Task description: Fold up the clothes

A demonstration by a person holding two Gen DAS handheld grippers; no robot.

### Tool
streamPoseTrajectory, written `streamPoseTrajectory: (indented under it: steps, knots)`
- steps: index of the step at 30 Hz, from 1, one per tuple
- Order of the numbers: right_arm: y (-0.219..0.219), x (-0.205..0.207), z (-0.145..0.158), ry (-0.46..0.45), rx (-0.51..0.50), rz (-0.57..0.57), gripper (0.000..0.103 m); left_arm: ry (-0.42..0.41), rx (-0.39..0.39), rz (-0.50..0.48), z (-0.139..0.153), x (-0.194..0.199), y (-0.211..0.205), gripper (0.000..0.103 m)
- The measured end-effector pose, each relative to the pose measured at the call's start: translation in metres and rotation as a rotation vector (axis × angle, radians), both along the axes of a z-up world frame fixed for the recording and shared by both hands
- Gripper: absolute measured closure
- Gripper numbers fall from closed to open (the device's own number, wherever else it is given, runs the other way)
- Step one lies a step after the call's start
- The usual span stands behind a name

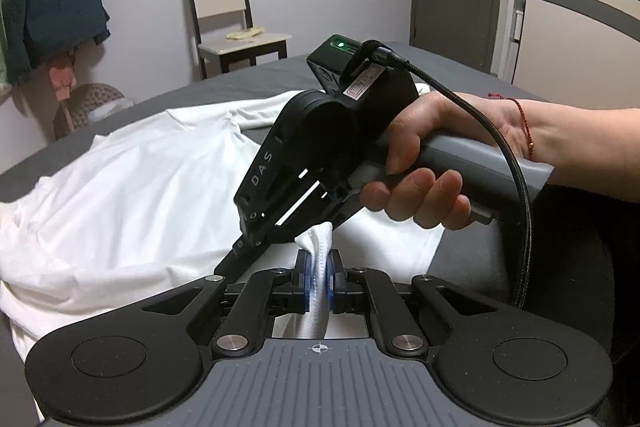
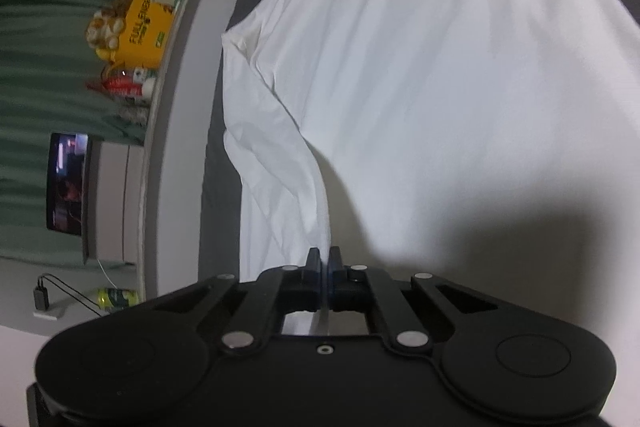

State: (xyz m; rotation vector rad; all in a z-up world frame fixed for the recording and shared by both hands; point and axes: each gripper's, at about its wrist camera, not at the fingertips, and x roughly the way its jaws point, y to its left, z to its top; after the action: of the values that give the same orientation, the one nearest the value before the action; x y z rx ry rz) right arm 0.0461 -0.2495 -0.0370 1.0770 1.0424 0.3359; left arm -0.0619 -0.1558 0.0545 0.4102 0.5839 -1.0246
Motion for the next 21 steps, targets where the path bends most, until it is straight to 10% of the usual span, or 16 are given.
streamPoseTrajectory:
  steps: [3,5,7,9,21]
  knots:
    - [-0.007,0.001,0.002,-0.006,-0.011,-0.027,0.1,-0.006,0.028,0.011,0.0,0.003,0.001,0.097]
    - [-0.011,0.002,0.001,-0.003,-0.021,-0.042,0.1,-0.014,0.057,0.041,-0.001,0.006,0.007,0.079]
    - [-0.013,0.003,-0.001,0.004,-0.053,-0.054,0.1,-0.043,0.077,0.083,-0.001,0.007,0.017,0.03]
    - [-0.013,0.004,-0.001,0.004,-0.103,-0.058,0.1,-0.115,0.083,0.131,0.0,0.007,0.032,0.013]
    - [-0.02,0.002,0.023,-0.065,-0.151,-0.091,0.1,-0.46,0.523,0.444,-0.04,0.092,0.107,0.013]
